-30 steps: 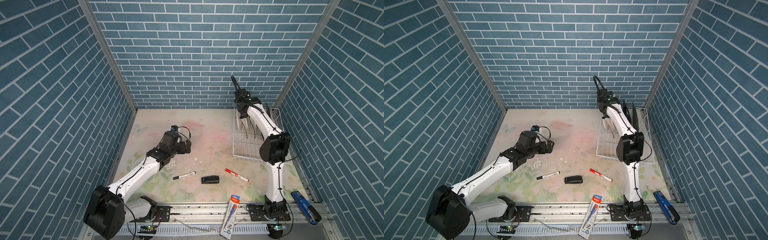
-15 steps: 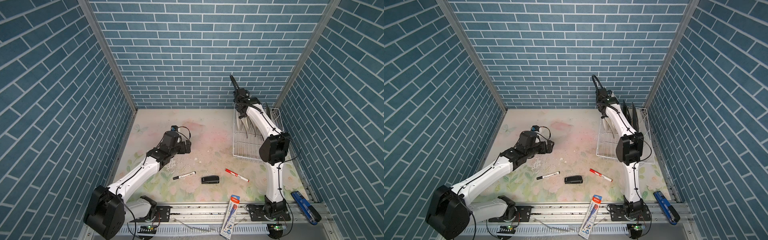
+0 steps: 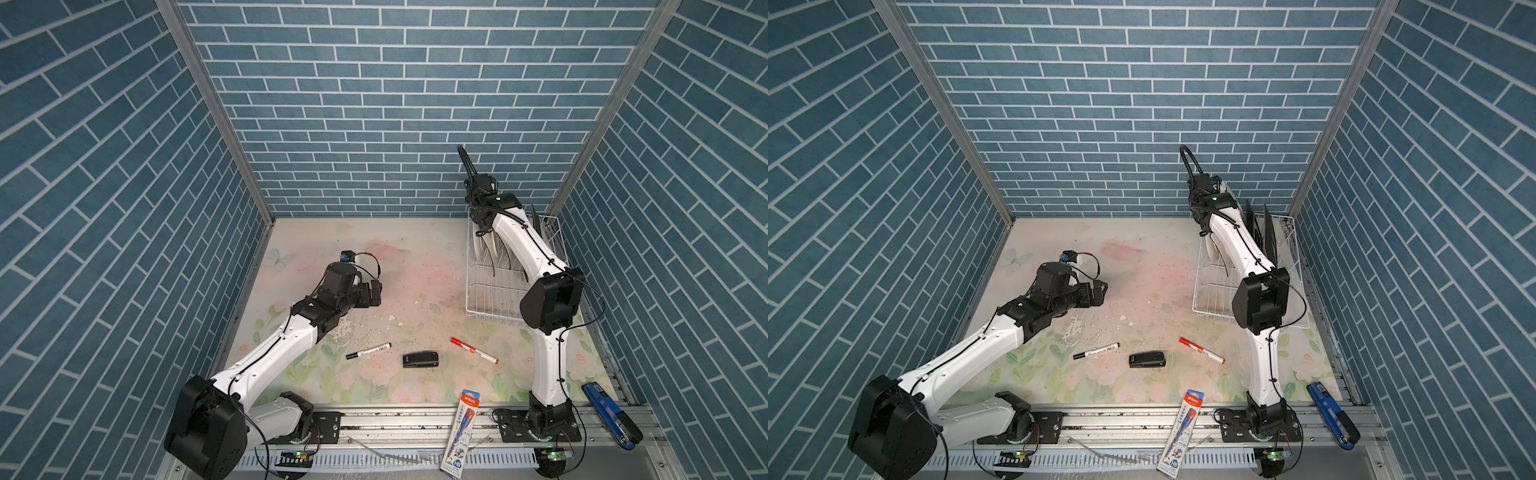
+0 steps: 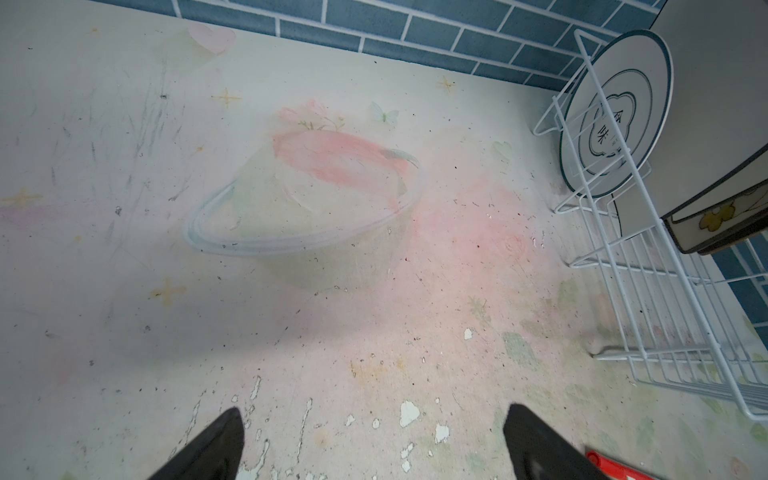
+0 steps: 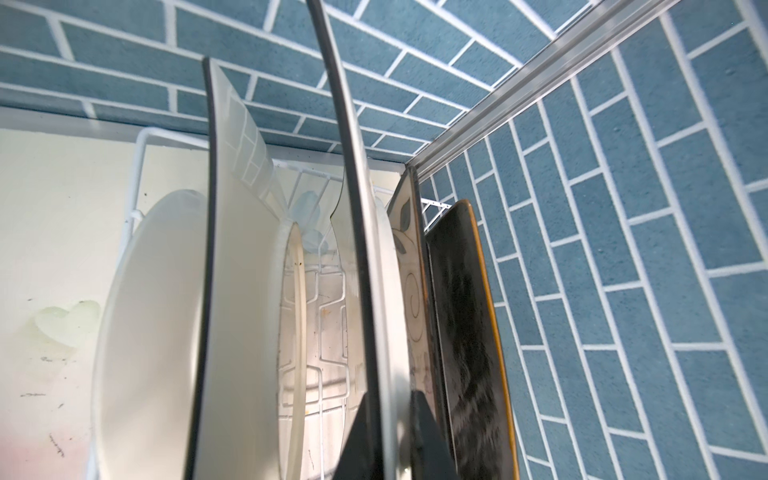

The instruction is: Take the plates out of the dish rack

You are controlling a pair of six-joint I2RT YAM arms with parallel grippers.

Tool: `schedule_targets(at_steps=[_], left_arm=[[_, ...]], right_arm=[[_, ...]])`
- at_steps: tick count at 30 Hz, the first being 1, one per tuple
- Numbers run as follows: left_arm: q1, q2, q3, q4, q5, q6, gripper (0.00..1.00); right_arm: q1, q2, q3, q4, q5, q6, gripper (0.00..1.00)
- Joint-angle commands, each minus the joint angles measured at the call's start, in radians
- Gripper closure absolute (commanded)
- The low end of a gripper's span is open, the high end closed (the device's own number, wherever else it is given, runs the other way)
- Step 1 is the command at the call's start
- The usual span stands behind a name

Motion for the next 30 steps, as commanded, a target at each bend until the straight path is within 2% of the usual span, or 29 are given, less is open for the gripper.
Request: schedule_targets(at_steps=[1, 18, 30], left_arm=[[-0.007, -0.020, -0.014, -0.019, -0.012, 0.004, 0.00], [-0.007, -0.049, -0.024, -0.027, -0.012, -0.007, 0.00], [-0.006, -0.055, -0.049, -0.005, -0.004, -0.027, 0.00]], right_arm=[[0.009, -0.109, -0.008, 0.093, 0.118, -0.044, 1.00], [0.040, -0.187, -0.048, 0.151, 0.140, -0.087, 1.00], [0.084, -0.280, -0.146, 0.250, 0.151, -0.129, 1.00]])
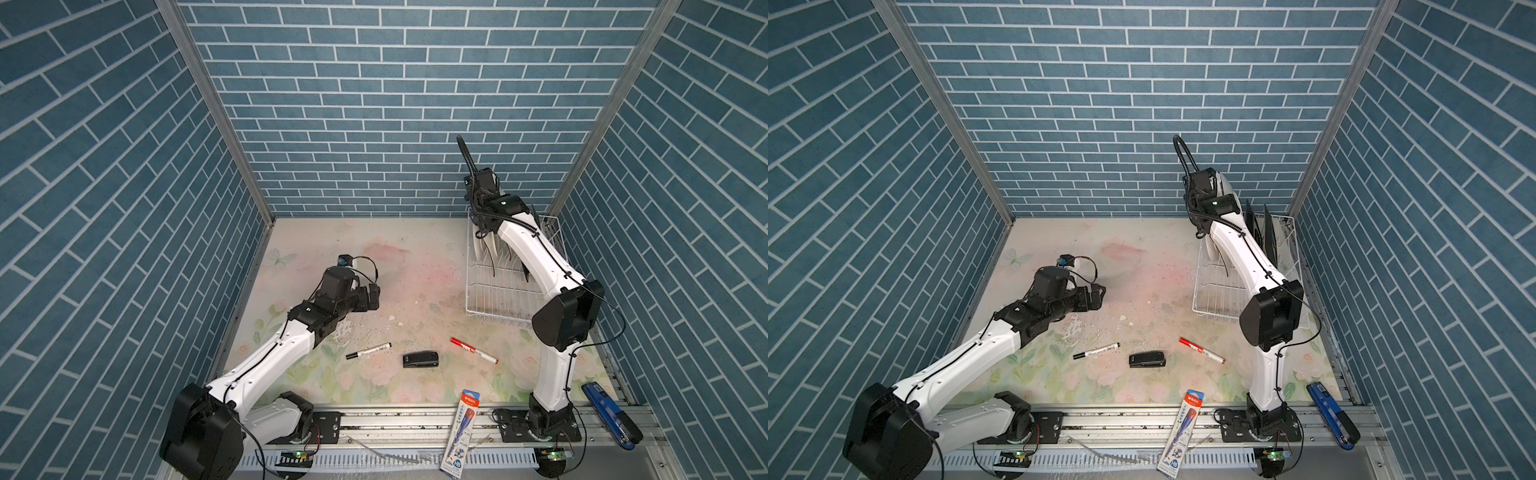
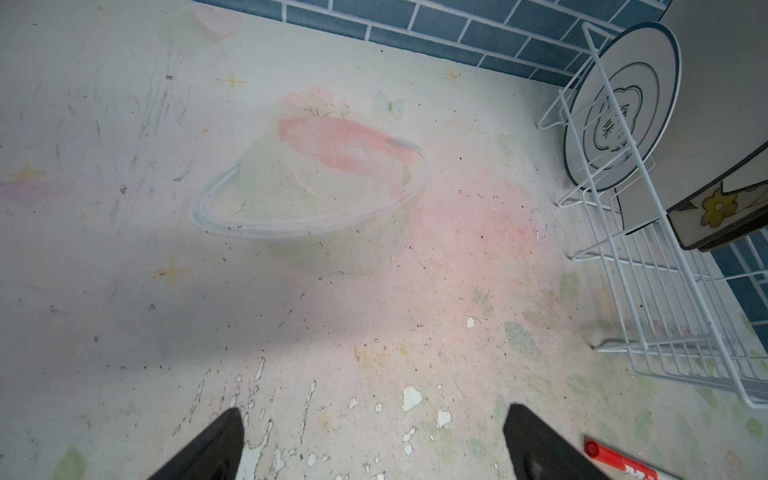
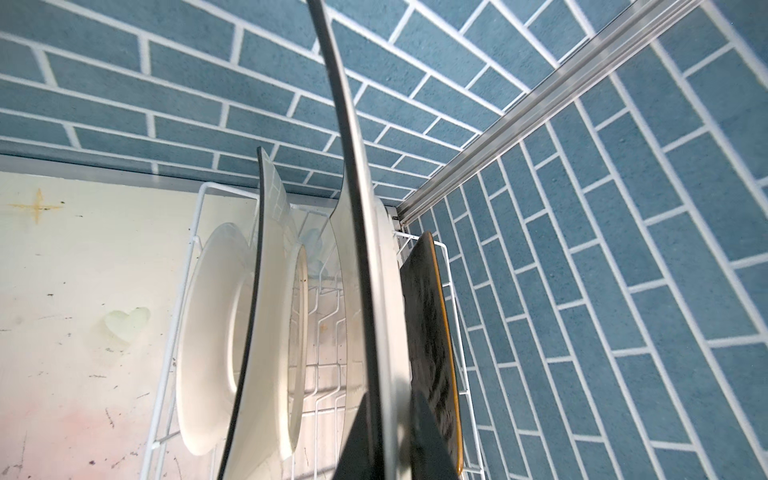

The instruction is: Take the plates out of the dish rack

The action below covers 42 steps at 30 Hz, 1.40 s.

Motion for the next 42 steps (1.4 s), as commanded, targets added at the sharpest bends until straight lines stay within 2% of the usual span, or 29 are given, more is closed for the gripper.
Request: schedule_targets(at_steps=[1, 10, 21, 32, 37, 42], left_arm=[[-0.006, -0.014, -0.013, 0.009, -0.005, -0.006, 0.00], [-0.007, -0.014, -0.012, 0.014, -0.003, -0.003, 0.00], [-0.007, -0.012, -0.004, 0.007, -0.005, -0.003, 0.00], [-0.008, -0.007, 0.017, -0.012, -0.003, -0.004, 0.00], [-0.007, -0.011, 0.020, -0.017, -0.003, -0.006, 0.00], [-0.008, -0.030, 0.029, -0.041, -0.035, -0.016, 0.00]], right_arm=[[0.016, -0.101, -0.008, 0.138, 0.116, -0.050, 1.00], [0.056, -0.155, -0.018, 0.213, 0.146, -0.102, 1.00], [0.119, -0.221, -0.042, 0.367, 0.181, -0.224, 1.00], [0.184, -0.321, -0.085, 0.476, 0.165, -0.261, 1.00], [0.216, -0.404, -0.152, 0.547, 0.143, -0.244, 1.00], [0.220, -0.540, -0.316, 0.657, -0.008, -0.116, 1.00]])
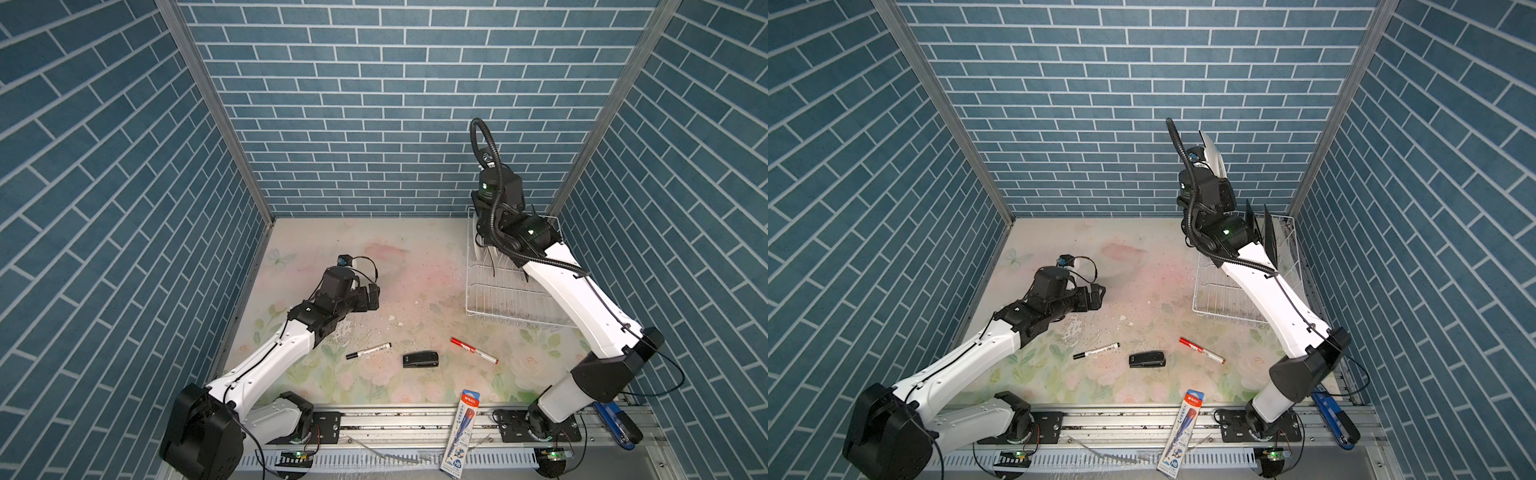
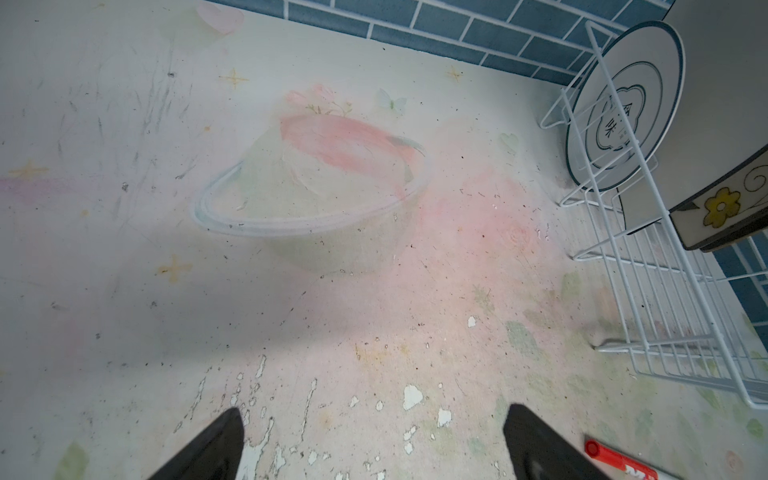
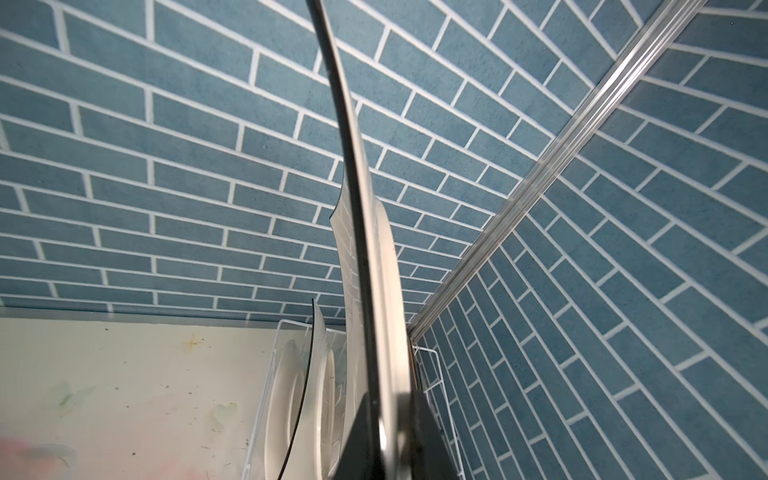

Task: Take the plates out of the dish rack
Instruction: 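Lift the white plate from the rack while the left gripper rises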

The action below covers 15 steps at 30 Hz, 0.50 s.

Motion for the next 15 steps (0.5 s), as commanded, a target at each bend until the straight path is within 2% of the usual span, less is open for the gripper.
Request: schedule_targets(at_steps=[1, 8, 15], left_arm=[[-0.009, -0.034, 0.025, -0.029, -0.034, -0.009, 0.00], [-0.008, -0.066, 0.030, -0.049, -0.058, -0.012, 0.00], [-0.010, -0.098, 0.034, -0.065, -0.065, -0.033, 0.00]], right_arm=[[0.004, -0.147, -0.088, 0.263, -0.076, 0.102, 1.00], [0.004, -0.296, -0.337, 0.474, -0.250, 0.326, 1.00], [0.003, -0.406, -0.582, 0.778, -0.291, 0.436, 1.00]])
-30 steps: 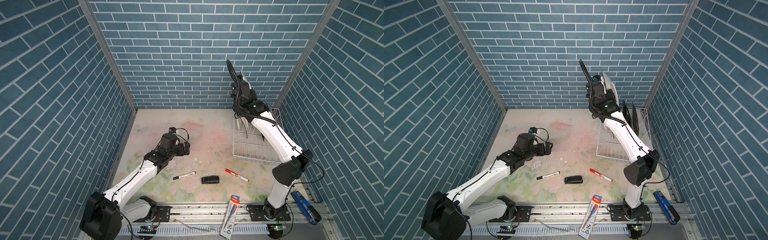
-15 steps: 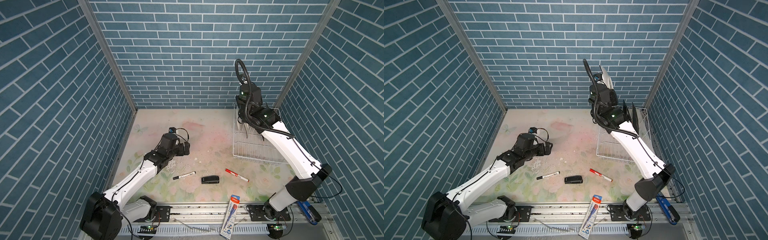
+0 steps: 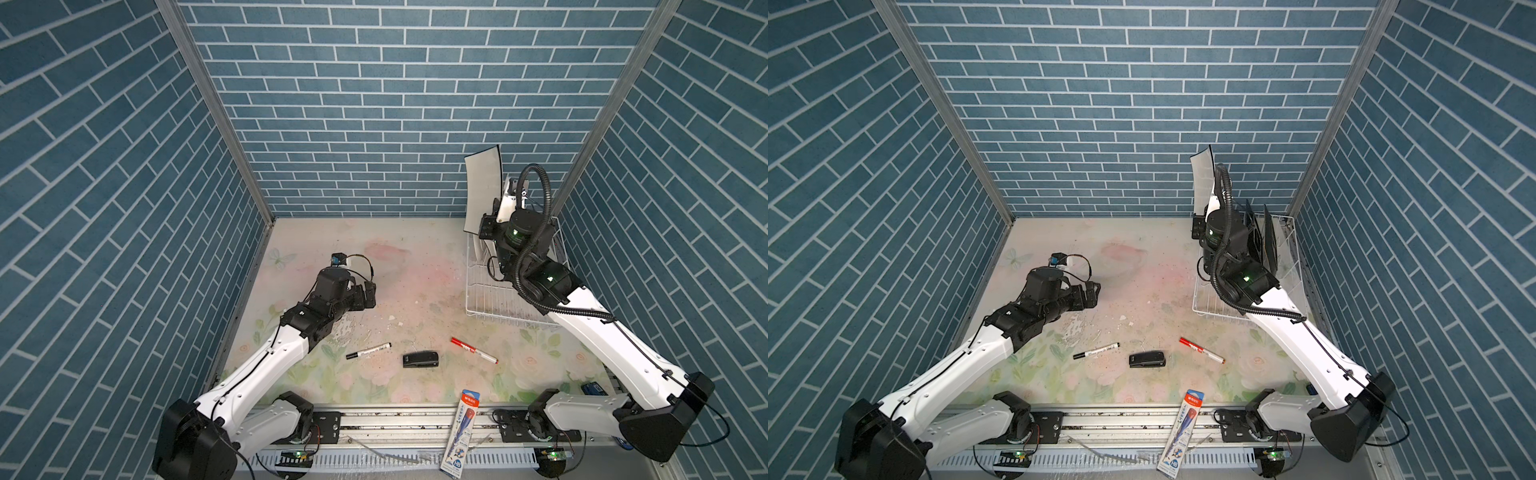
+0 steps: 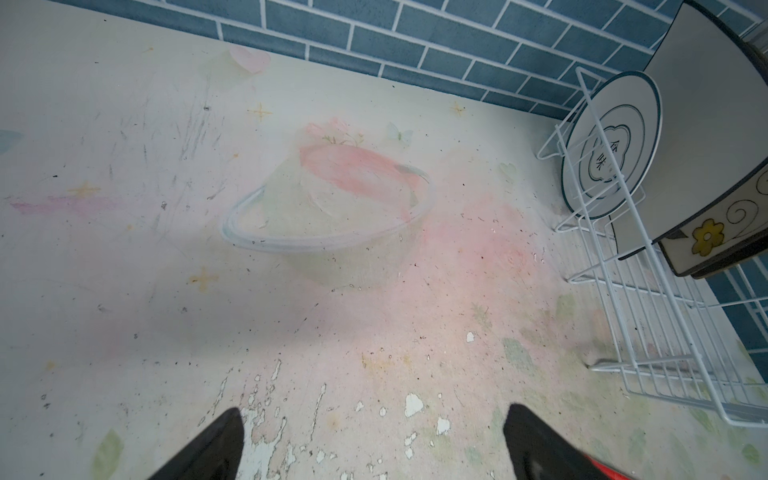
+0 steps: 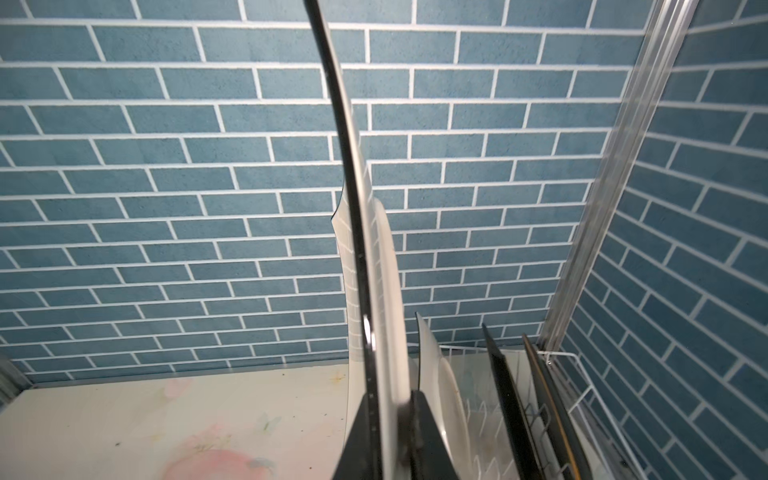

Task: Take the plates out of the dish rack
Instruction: 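Lift the white plate from the rack while the left gripper rises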

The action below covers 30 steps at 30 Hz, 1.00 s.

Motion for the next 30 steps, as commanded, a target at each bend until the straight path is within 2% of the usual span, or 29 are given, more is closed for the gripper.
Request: schedule_targets(at_steps=[1, 9, 13, 16, 21, 25, 30], left_arm=[[-0.007, -0.034, 0.025, -0.030, -0.021, -0.020, 0.00], [-0.009, -0.098, 0.049, -0.072, -0.063, -0.068, 0.00], [-0.009, -0.147, 0.065, -0.075, -0.085, -0.109, 0.00], [-0.008, -0.193, 0.045, -0.019, -0.090, -0.170, 0.00], [-0.008, -0.201, 0.043, 0.062, -0.015, -0.199, 0.00], [-0.008, -0.179, 0.061, 0.086, 0.033, -0.226, 0.00], [-0.009, -0.211, -0.047, 0.257, 0.012, -0.330, 0.00]], right_arm=[[0.003, -0.099, -0.070, 0.397, -0.048, 0.147, 1.00], [0.003, -0.136, -0.192, 0.530, -0.140, 0.337, 1.00], [0.002, -0.150, -0.306, 0.670, -0.170, 0.410, 1.00], [0.002, -0.152, -0.411, 0.802, -0.157, 0.503, 1.00], [0.003, -0.122, -0.510, 0.949, -0.187, 0.656, 1.00], [0.012, -0.085, -0.538, 1.000, -0.190, 0.719, 1.00], [0.019, -0.037, -0.569, 1.121, -0.179, 0.728, 1.00]])
